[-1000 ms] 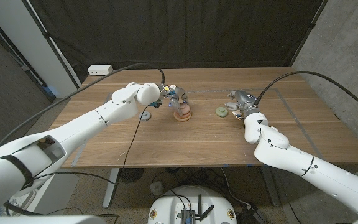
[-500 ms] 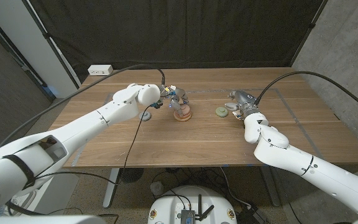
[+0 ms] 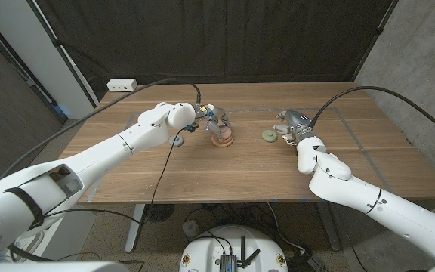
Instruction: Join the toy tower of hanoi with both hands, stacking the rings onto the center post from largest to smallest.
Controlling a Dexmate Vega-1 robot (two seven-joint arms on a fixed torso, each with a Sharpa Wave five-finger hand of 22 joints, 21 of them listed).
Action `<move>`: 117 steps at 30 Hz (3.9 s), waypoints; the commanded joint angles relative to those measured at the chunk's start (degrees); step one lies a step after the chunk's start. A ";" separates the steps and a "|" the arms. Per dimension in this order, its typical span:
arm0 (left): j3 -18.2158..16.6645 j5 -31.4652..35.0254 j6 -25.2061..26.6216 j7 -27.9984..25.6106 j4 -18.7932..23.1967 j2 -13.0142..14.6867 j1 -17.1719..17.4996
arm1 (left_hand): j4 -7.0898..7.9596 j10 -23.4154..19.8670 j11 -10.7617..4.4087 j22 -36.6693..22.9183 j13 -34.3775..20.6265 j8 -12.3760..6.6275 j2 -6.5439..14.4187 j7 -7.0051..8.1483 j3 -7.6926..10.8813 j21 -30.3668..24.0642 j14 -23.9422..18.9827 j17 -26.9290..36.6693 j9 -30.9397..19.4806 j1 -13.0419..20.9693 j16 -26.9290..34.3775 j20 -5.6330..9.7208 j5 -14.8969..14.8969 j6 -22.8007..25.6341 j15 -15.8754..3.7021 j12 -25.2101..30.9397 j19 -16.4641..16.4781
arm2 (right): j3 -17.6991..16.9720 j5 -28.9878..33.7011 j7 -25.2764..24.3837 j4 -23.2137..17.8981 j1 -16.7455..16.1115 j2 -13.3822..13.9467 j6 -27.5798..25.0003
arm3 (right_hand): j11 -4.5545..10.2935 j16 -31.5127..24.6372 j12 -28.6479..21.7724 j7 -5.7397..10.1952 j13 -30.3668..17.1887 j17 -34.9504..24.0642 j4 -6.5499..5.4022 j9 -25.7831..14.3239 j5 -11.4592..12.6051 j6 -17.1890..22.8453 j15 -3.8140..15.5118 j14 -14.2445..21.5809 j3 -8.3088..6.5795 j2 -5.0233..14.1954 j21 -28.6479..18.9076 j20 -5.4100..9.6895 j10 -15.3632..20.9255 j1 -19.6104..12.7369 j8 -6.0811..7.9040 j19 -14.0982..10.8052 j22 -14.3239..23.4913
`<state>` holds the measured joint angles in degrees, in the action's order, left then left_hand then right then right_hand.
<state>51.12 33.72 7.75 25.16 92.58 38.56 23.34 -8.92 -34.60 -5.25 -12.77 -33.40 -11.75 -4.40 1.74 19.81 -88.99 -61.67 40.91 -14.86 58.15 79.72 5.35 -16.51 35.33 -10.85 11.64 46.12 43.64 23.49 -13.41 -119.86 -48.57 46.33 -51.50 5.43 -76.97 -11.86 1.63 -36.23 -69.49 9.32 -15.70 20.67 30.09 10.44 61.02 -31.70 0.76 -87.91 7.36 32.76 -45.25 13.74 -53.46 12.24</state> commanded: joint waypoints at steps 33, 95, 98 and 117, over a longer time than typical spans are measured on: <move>1.13 6.53 3.78 8.29 4.83 1.43 -0.86 | 0.62 17.01 2.69 1.39 0.22 1.65 0.04 -4.25 -4.63 1.80 6.66 -6.08 1.38 -4.47 -4.88 6.43 0.71 -19.50 -1.68 -1.37 -5.35 | -0.14 0.25 -0.03 -1.67 -0.55 0.49 -0.43 | 0.09 -0.76 0.04 -0.01 -0.16 -0.26 0.06 0.02 0.61 0.48 2.07 0.30 -0.53 -0.09 -0.21 4.99 0.54 -0.70 -0.26 -0.58 0.22; -12.31 2.23 19.12 -3.94 20.15 12.09 15.35 | 0.06 11.32 0.76 1.25 1.55 -1.17 2.46 -3.01 -4.51 1.26 7.54 -5.87 2.11 -4.54 -3.36 6.51 0.18 -13.85 -1.69 1.62 -6.22 | -1.77 -0.43 1.26 2.17 0.29 0.49 7.62 | 0.23 -0.83 0.08 0.15 -0.20 0.02 0.08 -0.88 0.58 0.43 2.09 -0.10 -0.72 -0.37 -0.19 4.99 0.66 -0.31 -0.03 -0.49 0.20; -12.75 1.43 19.44 -5.03 20.39 12.49 16.03 | -0.03 11.04 0.54 1.26 1.61 -1.27 2.52 -2.90 -4.45 1.22 7.58 -6.03 2.11 -4.37 -3.40 6.54 0.12 -13.41 -1.69 1.66 -6.20 | -2.22 -0.71 1.09 2.04 -0.34 0.58 7.79 | 0.19 -0.87 0.02 0.33 -0.20 -0.01 0.08 -0.86 0.56 0.38 2.09 -0.06 -0.72 -0.38 -0.20 4.99 0.82 -0.29 -0.08 -0.50 0.21; -15.47 -1.25 22.24 -19.68 21.37 12.62 23.17 | -0.02 7.34 -0.27 1.27 1.98 -2.13 3.39 -2.31 -4.06 0.75 6.26 -6.22 2.03 -3.69 -2.52 6.48 -0.43 -9.61 -1.70 2.46 -5.11 | -4.40 -1.91 0.37 1.81 -1.91 1.01 8.88 | 0.13 -1.16 0.30 0.95 -0.37 -0.23 0.15 -1.60 0.52 0.94 2.07 0.06 -0.81 -0.43 -0.09 5.00 0.03 -0.35 0.45 -0.45 0.07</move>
<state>37.10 33.55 28.38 14.33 113.35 51.21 42.28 -8.78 -26.37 -5.51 -11.33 -31.32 -13.38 -1.69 -0.60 15.42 -87.97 -54.78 34.49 -12.79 54.40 76.85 3.78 -16.34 24.88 -7.98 13.80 40.26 40.21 22.38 -12.58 -118.12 -49.80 47.39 -43.38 5.74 -77.58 -11.64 2.64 -36.45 -69.32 9.40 -17.11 21.06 31.72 10.44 61.02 -32.09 0.47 -87.91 7.57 33.07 -45.56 14.21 -53.67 12.26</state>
